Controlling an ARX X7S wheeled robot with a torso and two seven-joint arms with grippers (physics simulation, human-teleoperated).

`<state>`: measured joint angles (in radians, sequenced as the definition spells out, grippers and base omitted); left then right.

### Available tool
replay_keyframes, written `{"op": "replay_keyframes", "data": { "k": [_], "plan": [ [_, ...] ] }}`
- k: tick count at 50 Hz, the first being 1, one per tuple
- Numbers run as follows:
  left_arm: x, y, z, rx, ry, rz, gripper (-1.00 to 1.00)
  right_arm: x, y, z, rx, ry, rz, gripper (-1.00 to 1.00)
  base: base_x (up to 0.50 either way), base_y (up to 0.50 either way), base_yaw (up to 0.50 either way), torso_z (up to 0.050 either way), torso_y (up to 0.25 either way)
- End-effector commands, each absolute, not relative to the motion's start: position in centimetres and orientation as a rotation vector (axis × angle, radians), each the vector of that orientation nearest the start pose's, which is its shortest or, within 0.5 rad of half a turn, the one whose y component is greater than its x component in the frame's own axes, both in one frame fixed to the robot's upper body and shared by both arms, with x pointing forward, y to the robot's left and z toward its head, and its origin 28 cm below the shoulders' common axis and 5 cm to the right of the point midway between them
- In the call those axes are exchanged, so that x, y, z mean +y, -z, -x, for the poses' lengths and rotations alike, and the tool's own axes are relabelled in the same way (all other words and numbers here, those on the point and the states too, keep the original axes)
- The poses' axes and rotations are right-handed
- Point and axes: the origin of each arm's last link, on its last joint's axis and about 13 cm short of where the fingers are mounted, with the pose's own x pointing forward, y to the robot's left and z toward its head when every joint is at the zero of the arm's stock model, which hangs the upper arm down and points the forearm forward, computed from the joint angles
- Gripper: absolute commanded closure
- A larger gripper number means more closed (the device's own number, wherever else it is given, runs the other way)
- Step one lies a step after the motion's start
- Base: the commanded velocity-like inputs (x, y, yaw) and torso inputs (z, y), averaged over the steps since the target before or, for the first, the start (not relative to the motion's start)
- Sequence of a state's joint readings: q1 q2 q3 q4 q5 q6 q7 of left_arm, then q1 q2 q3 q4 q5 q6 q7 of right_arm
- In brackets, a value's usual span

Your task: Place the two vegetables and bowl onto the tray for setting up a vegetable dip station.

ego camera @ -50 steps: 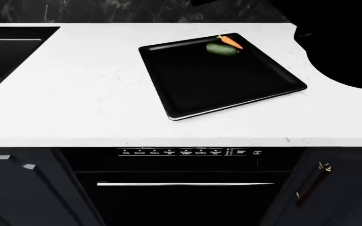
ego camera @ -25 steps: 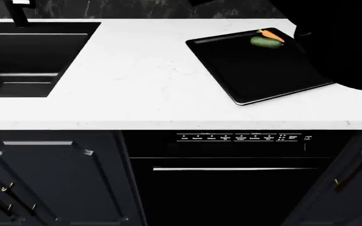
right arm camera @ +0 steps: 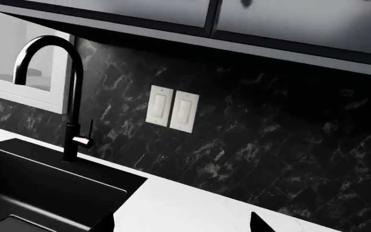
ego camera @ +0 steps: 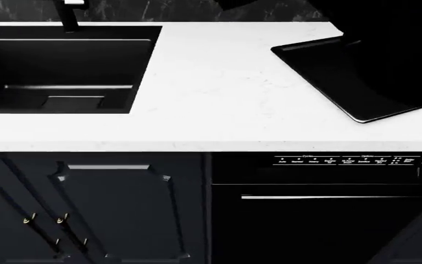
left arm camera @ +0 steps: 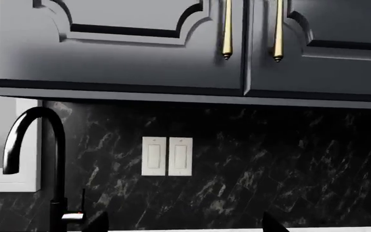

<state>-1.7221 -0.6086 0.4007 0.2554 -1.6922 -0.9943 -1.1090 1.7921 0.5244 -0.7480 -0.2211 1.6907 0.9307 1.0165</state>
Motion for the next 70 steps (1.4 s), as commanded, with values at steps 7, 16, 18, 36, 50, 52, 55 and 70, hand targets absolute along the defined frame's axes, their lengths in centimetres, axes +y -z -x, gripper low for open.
{"op": "replay_keyframes", "data": {
  "k": [7,16,18,36,50,52,55,70],
  "plan": [
    [21.57,-43.28,-21.10,-0.374,0.087,0.046,-1.00,-5.94,-41.00,-22.98,-0.241,-0.240,0.181,-1.00,0.00,0.50,0.00,0.000,0.000],
    [21.55,-43.27,-21.10,-0.374,0.085,0.044,-1.00,-6.01,-41.17,-22.86,-0.241,-0.242,0.184,-1.00,0.00,0.50,0.00,0.000,0.000],
    [21.56,-43.25,-21.14,-0.374,0.084,0.043,-1.00,-6.04,-41.17,-22.88,-0.242,-0.237,0.183,-1.00,0.00,0.50,0.00,0.000,0.000],
    [21.37,-43.10,-21.02,-0.371,0.091,0.036,-1.00,-5.97,-41.08,-22.88,-0.236,-0.246,0.185,-1.00,0.00,0.50,0.00,0.000,0.000],
    [21.33,-43.05,-21.14,-0.369,0.094,0.034,-1.00,-5.89,-41.13,-22.98,-0.239,-0.249,0.188,-1.00,0.00,0.50,0.00,0.000,0.000],
    [21.30,-43.04,-21.08,-0.370,0.096,0.032,-1.00,-5.89,-41.09,-22.97,-0.238,-0.249,0.187,-1.00,0.00,0.50,0.00,0.000,0.000],
    [21.34,-43.17,-20.97,-0.371,0.095,0.036,-1.00,-5.92,-41.22,-22.85,-0.240,-0.247,0.187,-1.00,0.00,0.50,0.00,0.000,0.000],
    [21.35,-43.12,-20.91,-0.370,0.094,0.038,-1.00,-5.88,-41.16,-22.79,-0.241,-0.241,0.190,-1.00,0.00,0.50,0.00,0.000,0.000]
  ]
}}
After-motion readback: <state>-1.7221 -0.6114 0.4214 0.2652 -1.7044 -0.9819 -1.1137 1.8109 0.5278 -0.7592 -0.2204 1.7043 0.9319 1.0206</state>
